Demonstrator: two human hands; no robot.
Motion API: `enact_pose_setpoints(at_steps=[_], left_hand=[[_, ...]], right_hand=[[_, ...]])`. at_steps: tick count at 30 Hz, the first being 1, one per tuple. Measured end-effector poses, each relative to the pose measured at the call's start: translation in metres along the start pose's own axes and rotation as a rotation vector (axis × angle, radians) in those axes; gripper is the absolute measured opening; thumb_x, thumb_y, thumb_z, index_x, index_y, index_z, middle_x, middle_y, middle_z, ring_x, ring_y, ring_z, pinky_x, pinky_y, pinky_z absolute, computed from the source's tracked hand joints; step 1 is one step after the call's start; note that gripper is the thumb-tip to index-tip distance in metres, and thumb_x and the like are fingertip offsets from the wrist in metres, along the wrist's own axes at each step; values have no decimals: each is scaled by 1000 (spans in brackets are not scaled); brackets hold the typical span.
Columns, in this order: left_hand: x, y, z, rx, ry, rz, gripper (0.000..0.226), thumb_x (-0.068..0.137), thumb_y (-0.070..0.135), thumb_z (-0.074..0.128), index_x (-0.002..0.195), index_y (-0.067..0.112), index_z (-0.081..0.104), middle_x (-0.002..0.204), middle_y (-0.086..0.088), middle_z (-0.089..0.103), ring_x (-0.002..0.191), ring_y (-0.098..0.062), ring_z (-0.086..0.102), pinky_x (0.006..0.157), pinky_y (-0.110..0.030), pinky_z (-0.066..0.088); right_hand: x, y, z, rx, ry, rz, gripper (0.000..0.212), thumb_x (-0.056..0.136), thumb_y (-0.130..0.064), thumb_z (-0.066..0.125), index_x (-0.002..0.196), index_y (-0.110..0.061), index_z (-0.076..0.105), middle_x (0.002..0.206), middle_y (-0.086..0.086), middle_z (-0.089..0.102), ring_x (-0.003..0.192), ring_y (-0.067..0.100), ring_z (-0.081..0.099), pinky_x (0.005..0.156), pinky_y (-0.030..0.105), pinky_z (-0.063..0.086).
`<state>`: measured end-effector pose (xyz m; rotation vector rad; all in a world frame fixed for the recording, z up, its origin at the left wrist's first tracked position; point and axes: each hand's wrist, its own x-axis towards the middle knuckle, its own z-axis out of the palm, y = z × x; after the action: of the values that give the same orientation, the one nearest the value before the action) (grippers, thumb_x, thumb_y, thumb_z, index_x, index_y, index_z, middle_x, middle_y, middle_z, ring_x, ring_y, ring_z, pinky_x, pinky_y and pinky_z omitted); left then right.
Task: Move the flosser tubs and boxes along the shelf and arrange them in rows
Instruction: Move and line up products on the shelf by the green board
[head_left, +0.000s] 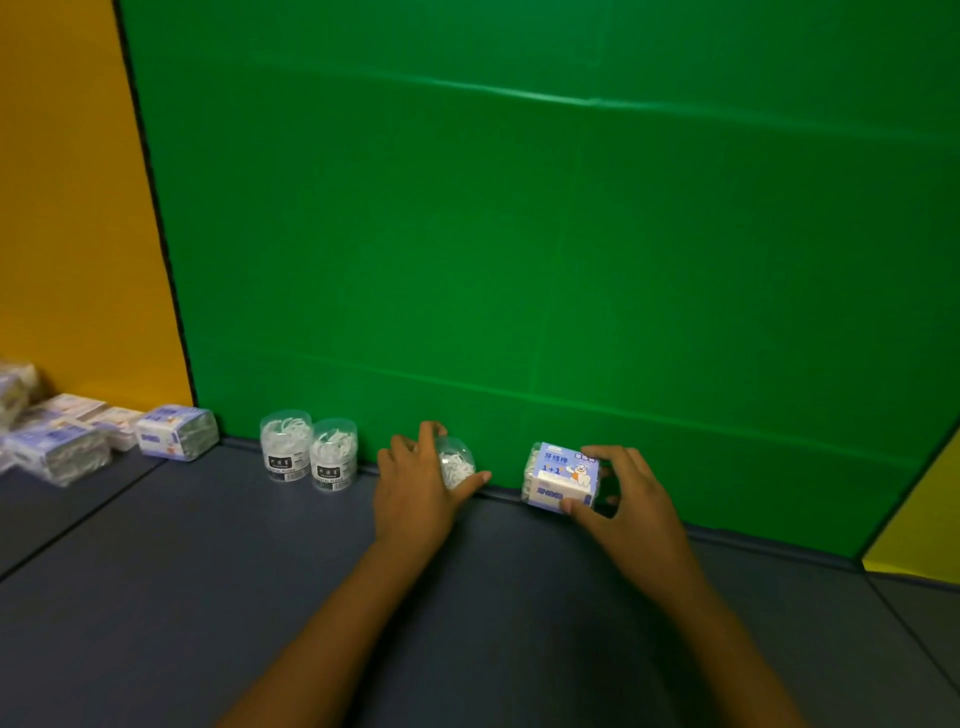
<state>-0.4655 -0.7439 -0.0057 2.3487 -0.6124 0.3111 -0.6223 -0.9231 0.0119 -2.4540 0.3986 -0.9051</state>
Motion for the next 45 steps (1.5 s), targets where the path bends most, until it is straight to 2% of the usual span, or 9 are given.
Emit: enact_pose_setpoints(at_steps=[4, 8, 13, 19, 25, 29, 35, 41, 45], left_hand=[[-2, 4, -15, 101, 49, 72, 88, 68, 78, 57, 131, 20, 39, 123, -14, 46, 111, -33, 46, 87, -43, 45], [-9, 21, -29, 233, 208, 357, 71, 72, 67, 62, 120, 15, 55, 113, -12, 53, 101, -31, 52, 80, -41, 47], [-22, 46, -17, 277, 98, 559, 55, 77, 55, 66, 116, 17, 58, 104, -6, 55, 97, -28, 56, 77, -39, 49], [-31, 61, 1, 274, -35, 566, 49, 79, 50, 68, 115, 18, 59, 105, -5, 58, 96, -26, 58, 76, -38, 50], [-29, 56, -4, 282, -39, 539, 47, 81, 51, 65, 116, 20, 59, 106, -3, 58, 99, -25, 57, 78, -37, 49], [-29, 51, -14, 281, -30, 518, 46, 82, 51, 64, 116, 21, 58, 106, -3, 58, 100, -25, 56, 79, -38, 51], [-30, 37, -41, 270, -20, 489, 47, 80, 49, 67, 116, 20, 58, 106, -4, 58, 97, -27, 57, 78, -38, 50], [-33, 2, -91, 284, 4, 434, 52, 83, 52, 62, 124, 21, 53, 116, -2, 57, 106, -24, 55, 82, -38, 48], [-42, -38, -134, 311, 33, 394, 52, 84, 52, 61, 125, 21, 52, 117, -2, 57, 107, -25, 55, 83, -39, 49]], right_hand=[[-4, 12, -17, 13, 0, 25, 52, 76, -23, 82, 121, -27, 55, 113, -10, 53, 99, 5, 57, 81, 28, 52], [-14, 30, -35, 8, -1, 63, 51, 76, -23, 82, 119, -28, 55, 112, -10, 54, 99, 5, 57, 83, 28, 53], [-28, 54, -48, 24, -48, 142, 50, 79, -24, 80, 121, -27, 54, 114, -10, 54, 100, 2, 57, 84, 26, 54], [-35, 72, -42, 99, -136, 168, 44, 80, -15, 78, 115, -27, 55, 115, -7, 57, 102, 6, 60, 86, 26, 54], [-31, 78, -27, 79, -169, 152, 36, 86, -16, 73, 114, -25, 54, 117, -3, 58, 104, 10, 62, 86, 28, 56], [-29, 76, -31, -31, -205, 134, 40, 87, -22, 72, 121, -25, 53, 121, -5, 54, 106, 9, 56, 80, 10, 42], [-20, 36, -33, -177, -120, 18, 47, 91, -33, 64, 134, -22, 49, 134, -5, 50, 123, 14, 47, 99, 25, 37], [-7, -42, -23, -334, -55, -133, 47, 92, -42, 58, 132, -18, 49, 128, 1, 54, 119, 22, 51, 99, 38, 44], [-7, -102, 0, -353, -71, -173, 51, 94, -49, 52, 134, -18, 46, 131, 0, 51, 121, 22, 48, 99, 37, 43]])
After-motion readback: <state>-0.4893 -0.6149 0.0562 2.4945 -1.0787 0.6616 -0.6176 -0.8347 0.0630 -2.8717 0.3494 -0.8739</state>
